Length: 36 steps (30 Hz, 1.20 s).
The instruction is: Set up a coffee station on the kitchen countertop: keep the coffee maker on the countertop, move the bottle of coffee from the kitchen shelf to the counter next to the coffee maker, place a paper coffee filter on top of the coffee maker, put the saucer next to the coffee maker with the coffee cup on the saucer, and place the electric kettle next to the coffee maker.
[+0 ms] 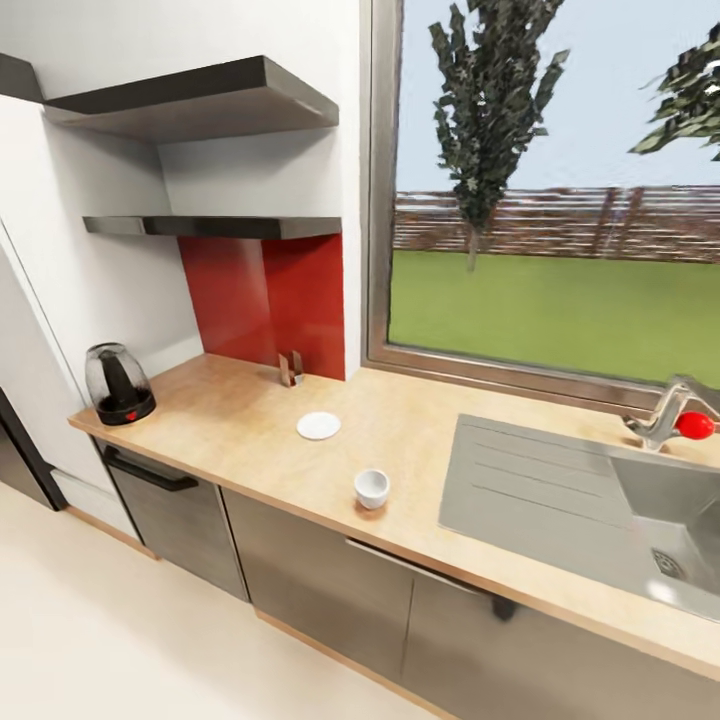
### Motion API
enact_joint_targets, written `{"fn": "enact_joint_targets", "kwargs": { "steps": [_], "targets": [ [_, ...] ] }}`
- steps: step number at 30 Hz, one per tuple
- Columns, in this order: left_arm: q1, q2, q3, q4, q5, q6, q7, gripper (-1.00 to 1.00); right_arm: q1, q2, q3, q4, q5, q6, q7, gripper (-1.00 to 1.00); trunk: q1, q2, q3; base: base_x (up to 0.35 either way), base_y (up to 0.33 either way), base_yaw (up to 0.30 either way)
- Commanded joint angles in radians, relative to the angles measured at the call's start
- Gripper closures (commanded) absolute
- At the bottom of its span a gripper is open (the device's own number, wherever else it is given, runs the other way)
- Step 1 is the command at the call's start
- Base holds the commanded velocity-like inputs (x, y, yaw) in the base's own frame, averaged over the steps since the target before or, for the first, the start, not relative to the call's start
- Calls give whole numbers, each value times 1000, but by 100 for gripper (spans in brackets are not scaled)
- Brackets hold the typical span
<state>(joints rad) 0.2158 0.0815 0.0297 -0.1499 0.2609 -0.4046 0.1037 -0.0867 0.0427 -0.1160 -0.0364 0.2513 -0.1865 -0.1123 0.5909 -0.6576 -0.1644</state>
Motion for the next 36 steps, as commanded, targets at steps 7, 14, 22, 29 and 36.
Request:
{"fn": "enact_joint_targets", "kwargs": {
  "steps": [7,14,22,29,36],
  "targets": [
    [0,0,2,-2,0,0,1,-100,-1,-1,-8,1,11,-3,-4,-100,1,-1,-1,239,259,-8],
    [0,0,2,-2,0,0,1,-100,-1,-1,-8,1,11,-3,-4,-100,1,-1,-1,207,277,-140],
    [0,0,3,-2,0,2,1,-100,-1,-1,-8,1,11,-3,-4,-100,1,-1,-1,116,310,-267],
    [0,0,3,-2,0,3,1,-100,-1,-2,-8,1,10,-3,-4,-100,1,-1,-1,9,332,-278],
    [-1,0,3,-2,0,6,1,-100,-1,-1,-8,1,10,-3,-4,-100,1,-1,-1,0,334,-278]
  ]
}}
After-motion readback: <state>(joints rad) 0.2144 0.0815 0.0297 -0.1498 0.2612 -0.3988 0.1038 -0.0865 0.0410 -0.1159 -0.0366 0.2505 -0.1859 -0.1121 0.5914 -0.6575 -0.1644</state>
